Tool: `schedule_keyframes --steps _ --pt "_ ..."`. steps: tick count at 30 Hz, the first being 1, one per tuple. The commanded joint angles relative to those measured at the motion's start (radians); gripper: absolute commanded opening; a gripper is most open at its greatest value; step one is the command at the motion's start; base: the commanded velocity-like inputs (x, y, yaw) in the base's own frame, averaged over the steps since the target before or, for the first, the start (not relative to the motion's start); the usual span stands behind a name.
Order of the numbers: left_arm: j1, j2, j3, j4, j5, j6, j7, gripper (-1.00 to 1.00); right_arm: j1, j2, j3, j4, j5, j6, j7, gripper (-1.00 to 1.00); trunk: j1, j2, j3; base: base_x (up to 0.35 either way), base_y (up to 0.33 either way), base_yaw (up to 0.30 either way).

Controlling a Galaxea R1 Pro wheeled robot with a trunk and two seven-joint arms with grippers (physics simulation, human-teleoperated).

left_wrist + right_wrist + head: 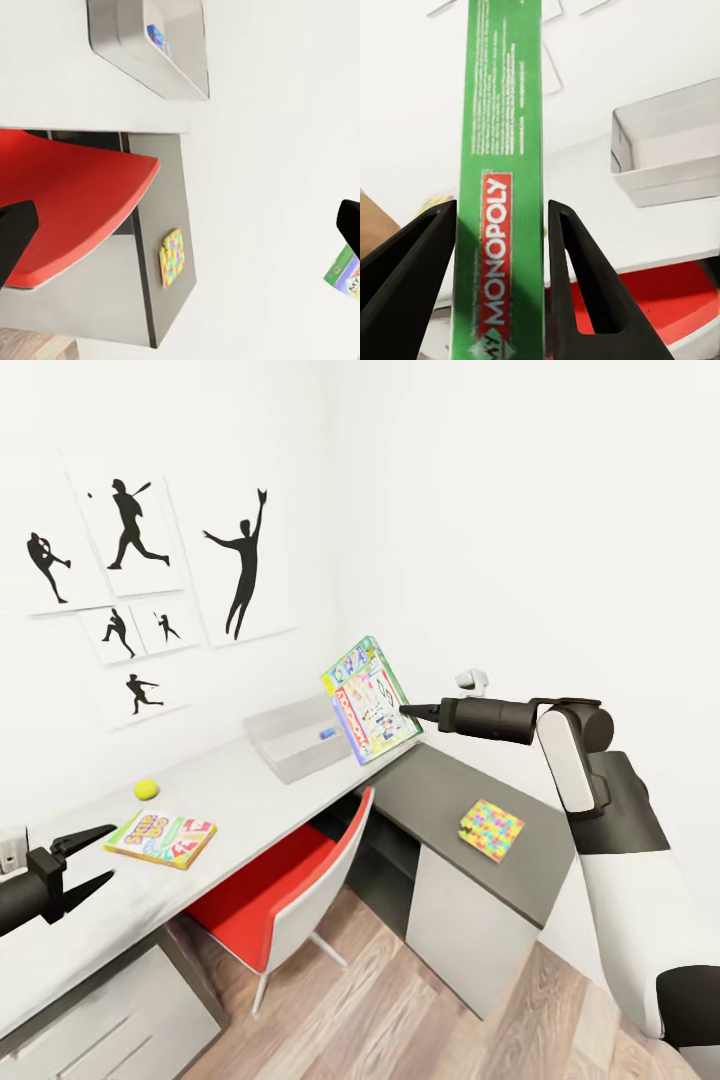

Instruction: Put all the toys in the child's room - the three board games (two on the bed and one on the table), the two jigsaw puzzles on the table, and the tennis ball on the table - inside the toy box on the table in the child's room.

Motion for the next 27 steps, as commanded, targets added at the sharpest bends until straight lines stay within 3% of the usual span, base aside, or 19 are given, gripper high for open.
schedule_keyframes --steps 1,12,27 --pt "-0.002 0.0 0.001 -0.001 0.009 0.003 0.017 1.0 -0.001 -0.001 0.0 -0.001 0.0 0.003 0.007 -1.0 0.001 -0.002 -0.002 0.193 -0.286 0.291" --pt "-0.002 -0.001 0.001 -0.001 0.01 0.002 0.058 1.0 -0.001 -0.001 0.001 -0.001 0.001 0.003 0.007 -1.0 0.001 -0.002 -0.002 0.103 -0.286 0.291" --pt "-0.003 -0.004 0.002 0.001 0.012 0.003 0.056 1.0 0.002 -0.003 0.002 -0.001 0.001 0.003 0.007 -1.0 0.001 -0.002 -0.002 0.002 -0.019 0.291"
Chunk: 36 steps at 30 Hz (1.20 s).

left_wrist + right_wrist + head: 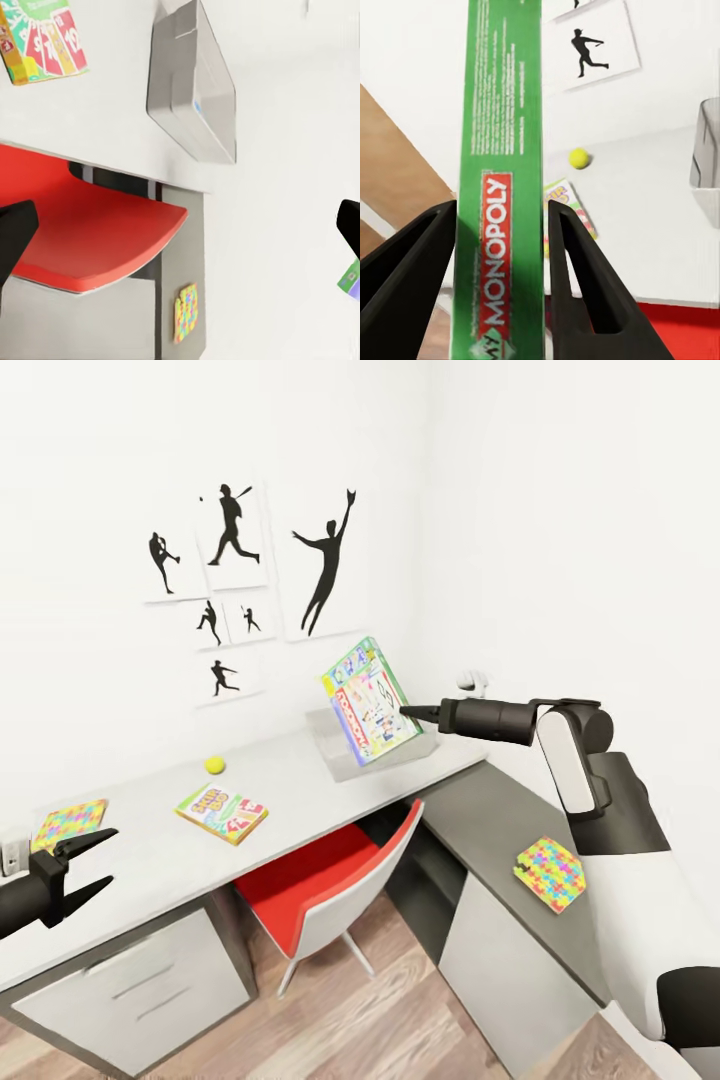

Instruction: Put all the toys in the child's room - the three board games (two on the bed and one on the table), the two jigsaw puzzles on the table, and the tennis ball on the table - inside the toy box on the table in the child's room.

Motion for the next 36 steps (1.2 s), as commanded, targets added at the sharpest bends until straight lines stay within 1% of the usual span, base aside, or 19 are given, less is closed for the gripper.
schedule_keyframes --steps 1,13,16,36 --pt "-0.002 0.0 0.001 0.0 0.009 0.002 0.01 1.0 -0.001 -0.001 0.0 -0.002 0.002 0.003 0.007 -1.0 0.001 -0.002 -0.002 0.055 -0.099 0.291" --pt "-0.002 -0.003 -0.004 0.004 0.007 0.0 0.01 1.0 -0.002 -0.004 -0.001 -0.005 0.002 0.003 0.007 -1.0 0.001 -0.002 -0.002 0.163 -0.258 0.291" --pt "-0.002 -0.003 -0.005 0.004 0.007 0.0 0.011 1.0 -0.001 -0.004 0.001 -0.004 0.003 0.003 0.007 -1.0 0.001 -0.002 -0.002 0.099 -0.151 0.291" --pt "-0.002 -0.001 0.001 0.004 0.009 0.002 0.007 1.0 -0.004 -0.004 -0.001 -0.004 0.007 0.003 0.007 -1.0 0.001 -0.002 -0.002 0.007 -0.011 0.291"
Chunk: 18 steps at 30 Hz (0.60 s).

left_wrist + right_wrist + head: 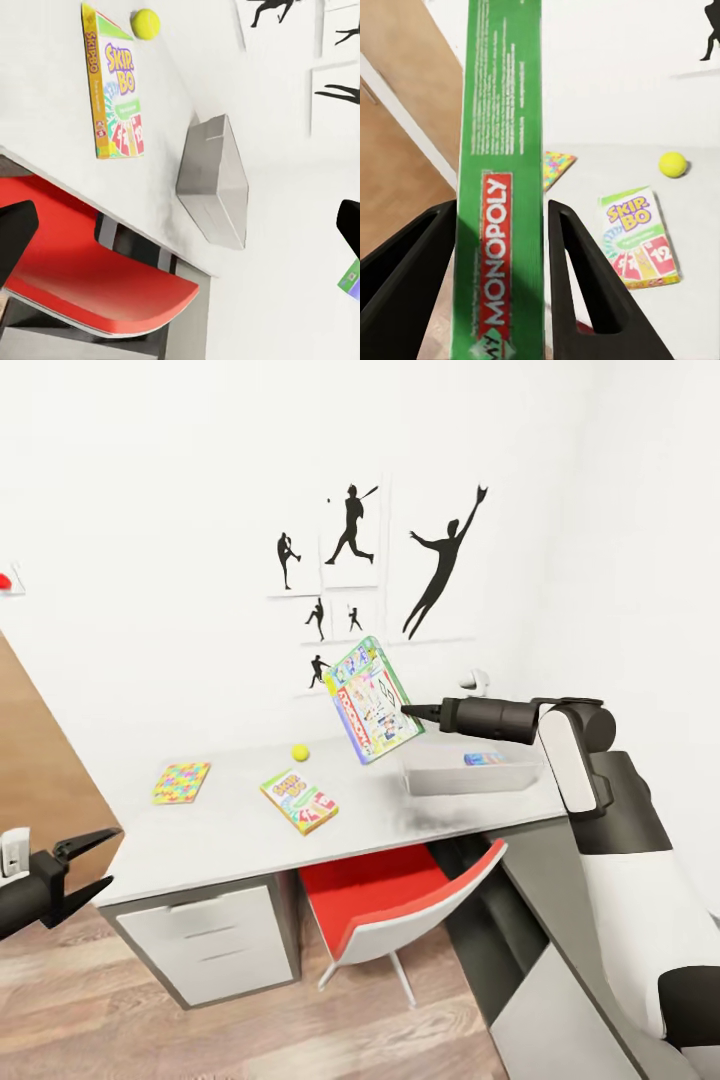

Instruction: Put all the toys in the child's room - the three board games (two on the bed and one on the table), the two jigsaw puzzles on the table, and the tennis ball on the table - inside the toy box on the table in the child's room.

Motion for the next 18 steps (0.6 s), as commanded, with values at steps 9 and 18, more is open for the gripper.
schedule_keyframes --steps 9,18 --pt "-0.002 0.001 0.001 0.0 0.009 0.003 0.009 1.0 -0.002 -0.002 0.0 -0.001 0.002 0.003 0.006 -1.0 0.001 -0.002 -0.002 0.112 -0.174 0.291" --pt "-0.002 0.0 0.002 0.0 0.01 0.002 0.011 1.0 -0.003 -0.004 0.0 -0.001 0.002 0.003 0.005 -1.0 0.001 -0.002 -0.002 0.211 -0.204 0.291"
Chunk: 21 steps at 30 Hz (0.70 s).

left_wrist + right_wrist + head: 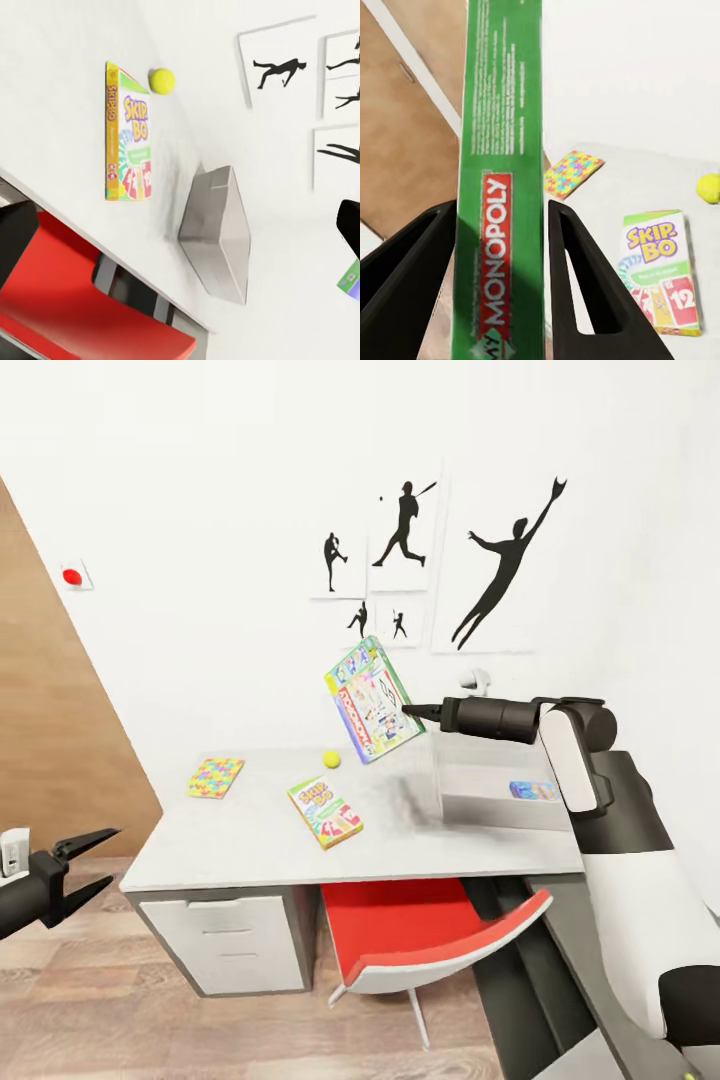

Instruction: Put all the toys in the child's room - the three board games (two on the bed and one on the table), the two jigsaw puzzles on the table, and the tennis ball on the table - inside the toy box on the table in the child's room.

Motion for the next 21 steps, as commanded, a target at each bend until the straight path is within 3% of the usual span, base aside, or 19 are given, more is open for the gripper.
schedule_keyframes --steps 1,12,21 --pt "-0.002 0.0 0.001 0.0 0.009 0.003 0.01 1.0 -0.001 -0.001 0.0 -0.001 -0.001 0.004 0.007 -1.0 0.001 -0.002 -0.002 0.076 -0.049 0.292" --pt "-0.002 0.0 0.0 0.0 0.009 0.003 0.013 1.0 0.0 -0.001 0.0 -0.005 -0.001 0.004 0.008 -1.0 0.001 -0.002 -0.002 0.014 -0.082 0.29" --pt "-0.002 -0.001 0.001 0.001 0.008 0.003 0.011 1.0 0.016 -0.01 0.0 -0.058 -0.004 0.004 0.008 -1.0 0.001 -0.002 -0.002 0.131 -0.238 0.055"
